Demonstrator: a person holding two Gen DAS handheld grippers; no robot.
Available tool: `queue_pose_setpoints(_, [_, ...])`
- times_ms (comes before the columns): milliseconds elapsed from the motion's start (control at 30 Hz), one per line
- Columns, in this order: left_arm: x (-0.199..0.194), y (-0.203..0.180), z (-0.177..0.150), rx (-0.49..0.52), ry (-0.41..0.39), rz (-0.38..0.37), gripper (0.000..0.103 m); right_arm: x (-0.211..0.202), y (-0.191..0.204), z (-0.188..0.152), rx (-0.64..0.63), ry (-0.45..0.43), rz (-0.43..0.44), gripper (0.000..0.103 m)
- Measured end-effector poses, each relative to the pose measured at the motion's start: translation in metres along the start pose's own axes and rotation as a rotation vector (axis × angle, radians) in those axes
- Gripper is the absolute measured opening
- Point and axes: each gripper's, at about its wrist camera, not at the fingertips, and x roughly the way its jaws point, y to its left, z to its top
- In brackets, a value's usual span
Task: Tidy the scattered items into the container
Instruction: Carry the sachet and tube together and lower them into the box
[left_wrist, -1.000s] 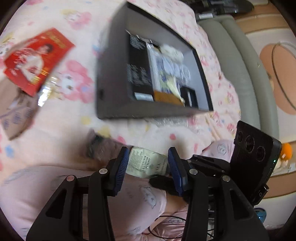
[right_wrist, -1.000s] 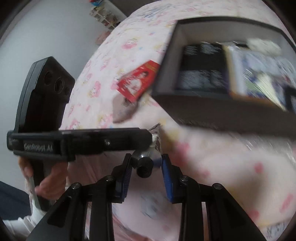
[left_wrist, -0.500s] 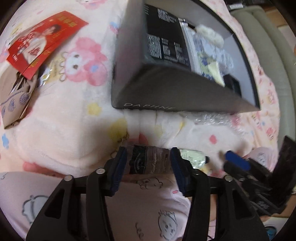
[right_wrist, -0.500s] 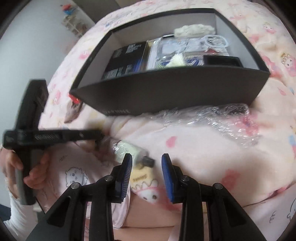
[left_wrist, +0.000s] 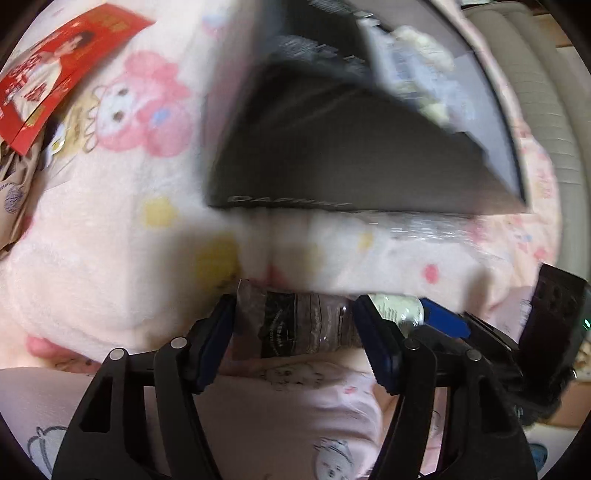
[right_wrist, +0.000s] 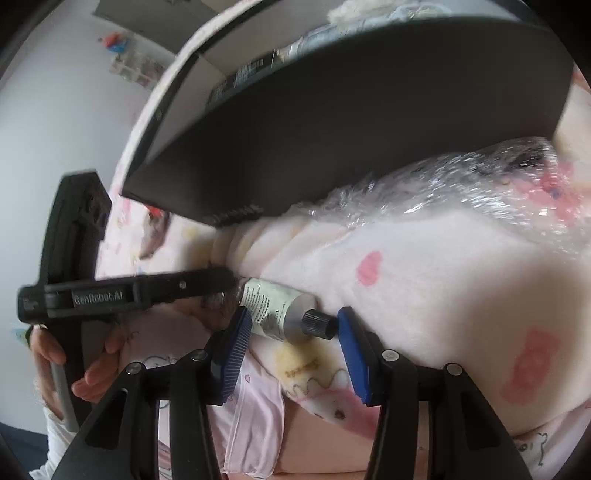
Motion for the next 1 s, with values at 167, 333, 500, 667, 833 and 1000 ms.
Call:
queue_pose_setpoints(167, [0.0, 0.0, -0.003, 0.001, 0.006, 0.015, 0.06, -0.016, -0.014, 0.001, 0.046, -0.048, 0.046, 0.045])
queue_pose_setpoints(333, [0.002, -0.005, -0.004, 0.017, 0.017, 0.031, 0.057, -0.003, -0.015, 0.0, 0.061, -0.013, 0.02, 0.046])
queue_pose_setpoints(500, [-0.035, -0.017, -0.02, 0.05, -0.073, -0.051, 0.052, -0.031, -0.004, -0.004, 0.043, -0.079, 0.016, 0.045])
queue_pose_setpoints(667, [-0.097, -0.072, -0.002, 0.133, -0.224, -0.099, 0.052, -0.102, 0.016, 0.012, -0.032, -0.227, 0.029, 0.045])
queue_pose_setpoints(833, [-0.116, -0.086, 0.056, 0.122, -0.338, -0.116, 0.053, -0.127, 0.033, 0.07, -0.143, -0.305, -0.012, 0.045])
queue_pose_setpoints(1000, [-0.071, -0.086, 0.104, 0.067, -0.279, -0.069, 0.053, -0.084, 0.014, 0.131, -0.165, -0.212, -0.094, 0.045])
